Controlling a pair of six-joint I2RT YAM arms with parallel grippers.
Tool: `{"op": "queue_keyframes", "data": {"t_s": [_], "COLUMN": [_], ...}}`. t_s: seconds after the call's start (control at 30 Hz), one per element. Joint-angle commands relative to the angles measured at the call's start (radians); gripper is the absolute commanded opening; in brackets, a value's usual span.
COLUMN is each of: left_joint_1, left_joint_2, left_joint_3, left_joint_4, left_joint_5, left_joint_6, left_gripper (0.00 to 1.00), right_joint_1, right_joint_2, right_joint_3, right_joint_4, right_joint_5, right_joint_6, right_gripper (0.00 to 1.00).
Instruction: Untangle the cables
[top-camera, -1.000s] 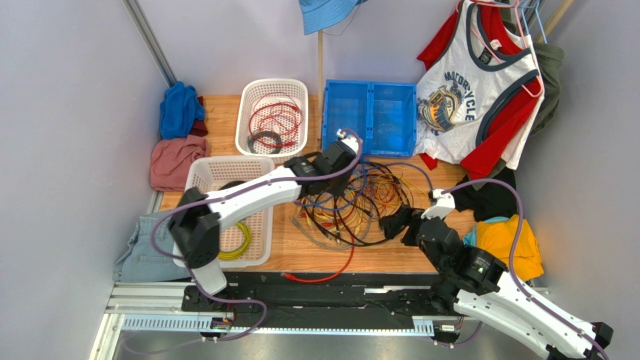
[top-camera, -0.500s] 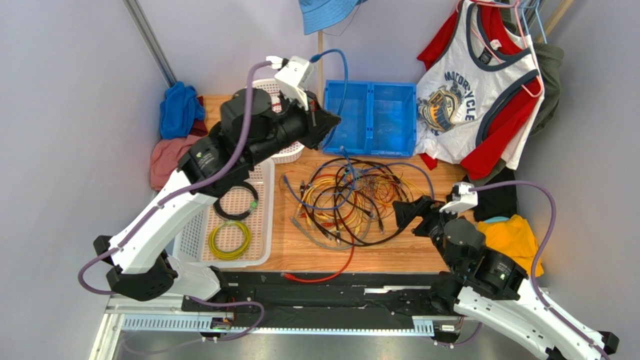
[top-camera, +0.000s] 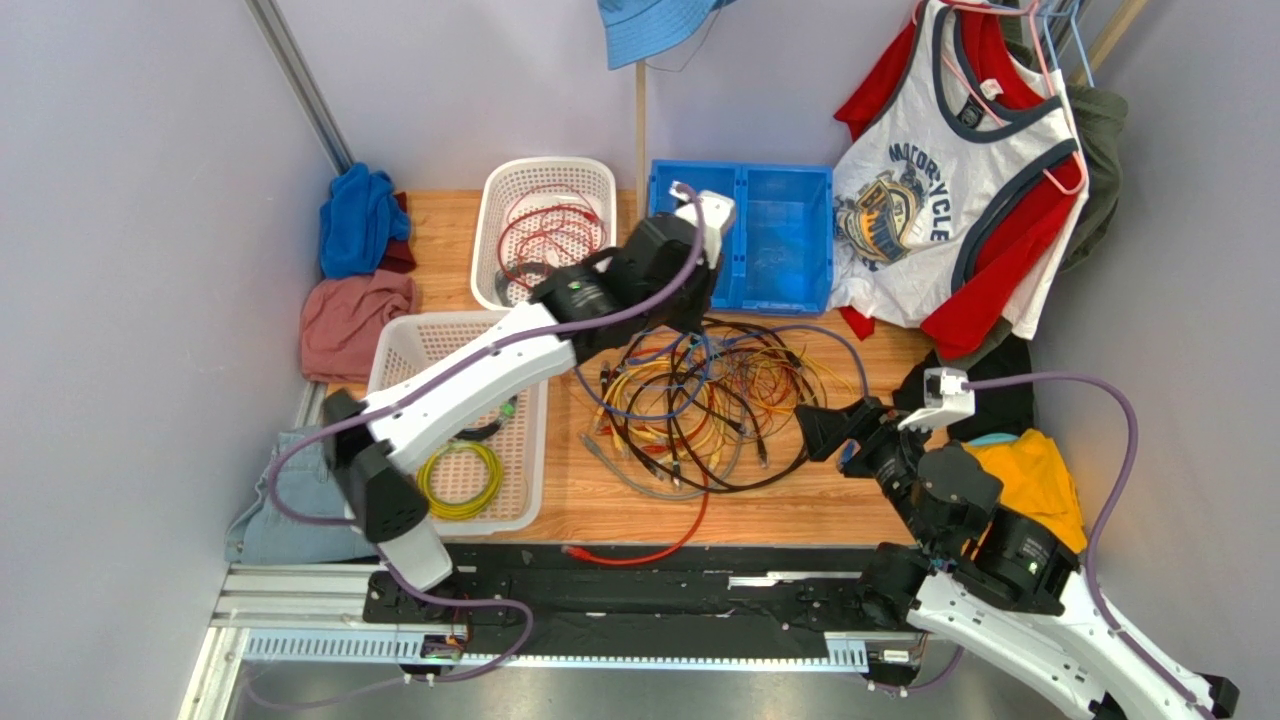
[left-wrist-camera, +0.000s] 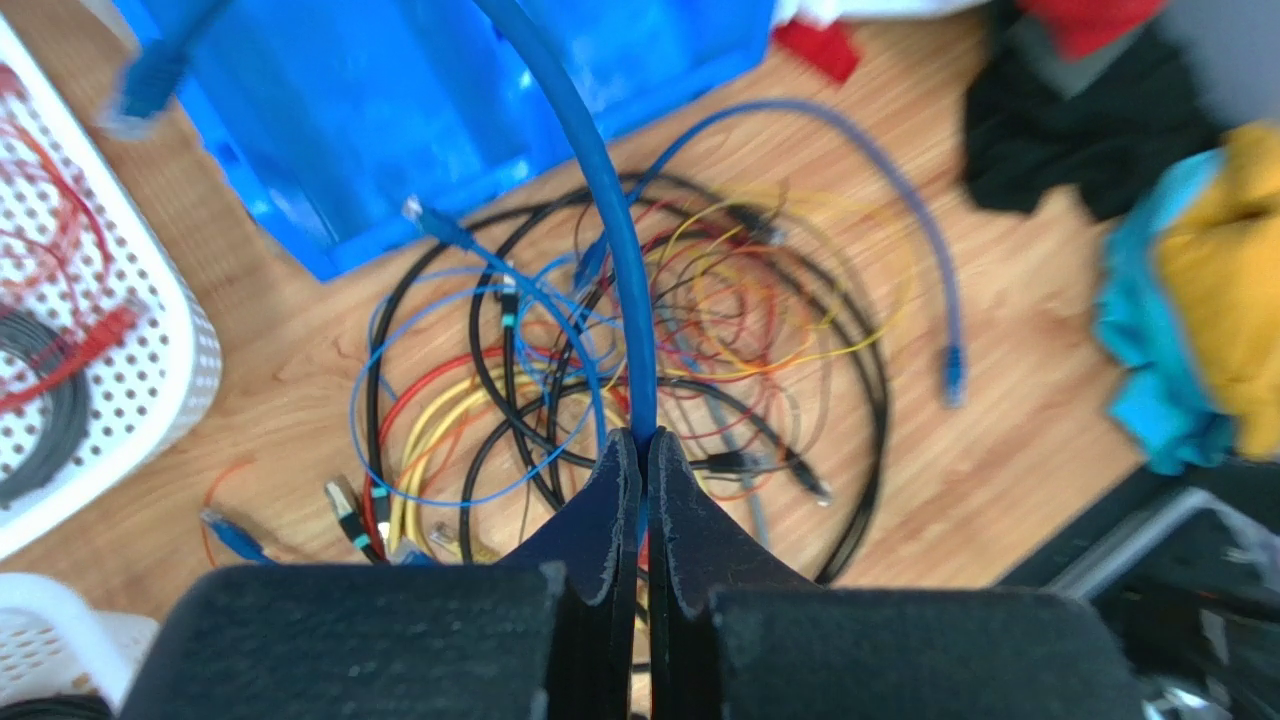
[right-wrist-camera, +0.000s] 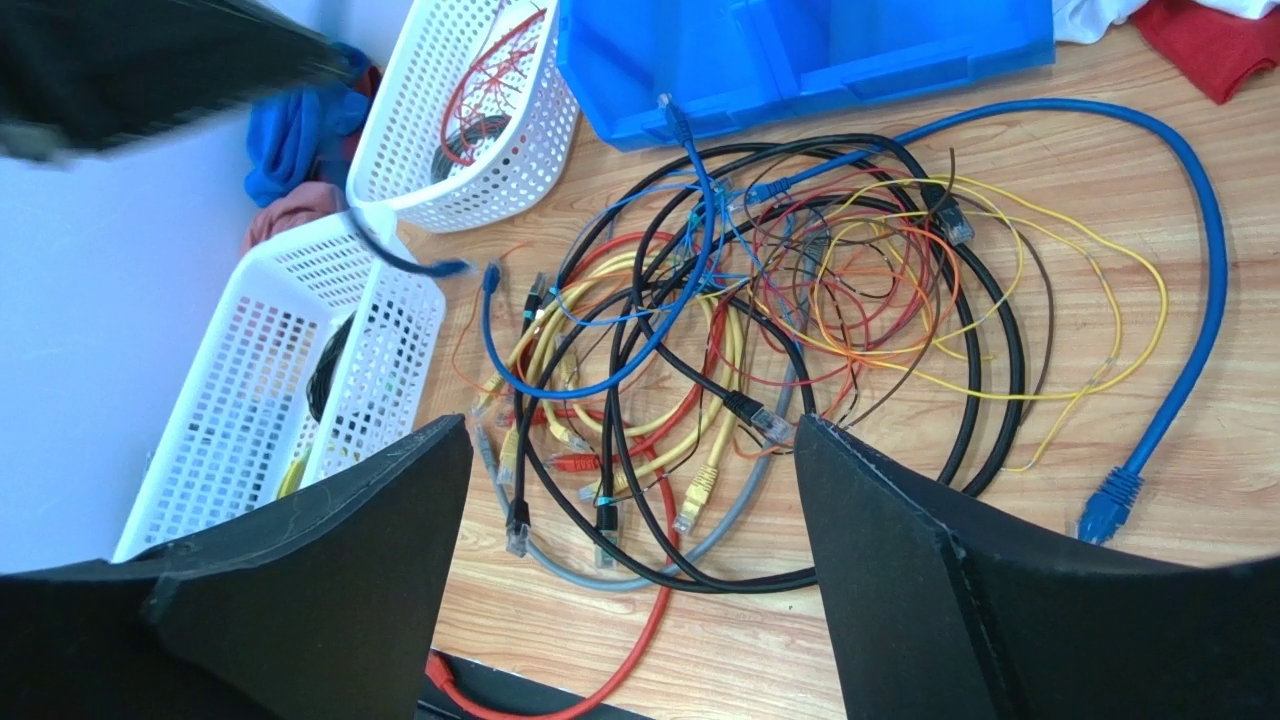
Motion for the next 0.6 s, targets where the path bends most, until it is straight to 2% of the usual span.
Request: {"op": "queue_keyframes", "data": {"t_s": [0.0, 0.13, 0.37, 0.43, 0.57], "left_joint_1": [0.021, 0.043, 0.073, 0.11, 0.172], "left_joint_2": [0.114, 0.251, 0.516, 0.539, 0.524], "left_joint_3": [0.141, 0.296, 0.679, 0.703, 0.637], "left_joint_4": [-0.012, -0.025, -0.133, -0.134, -0.062], "left_joint_5": [-0.05, -0.022, -0.065, -0.038, 0.033], "left_joint_6": [-0.018, -0.021, 0.026, 0.016, -0.027], "left_gripper": [0.0, 0.0, 0.0, 0.0, 0.0], "right_joint_1": [-0.001, -0.001, -0.001, -0.001, -0.001], "right_joint_2": [-0.071, -0.125, -0.11, -0.099, -0.087], "right_joint_3": [-0.024, -0.04, -0.062, -0.062, -0.08], "right_joint_4": [-0.034, -0.057, -0.042, -0.04, -0.007], "right_joint_5": [0.017, 0.045, 0.028, 0.025, 0.029], "right_joint_6": [0.026, 0.039, 0.043, 0.046, 0.034], "right_gripper": [0.84, 0.83, 0.82, 0.82, 0.81]}}
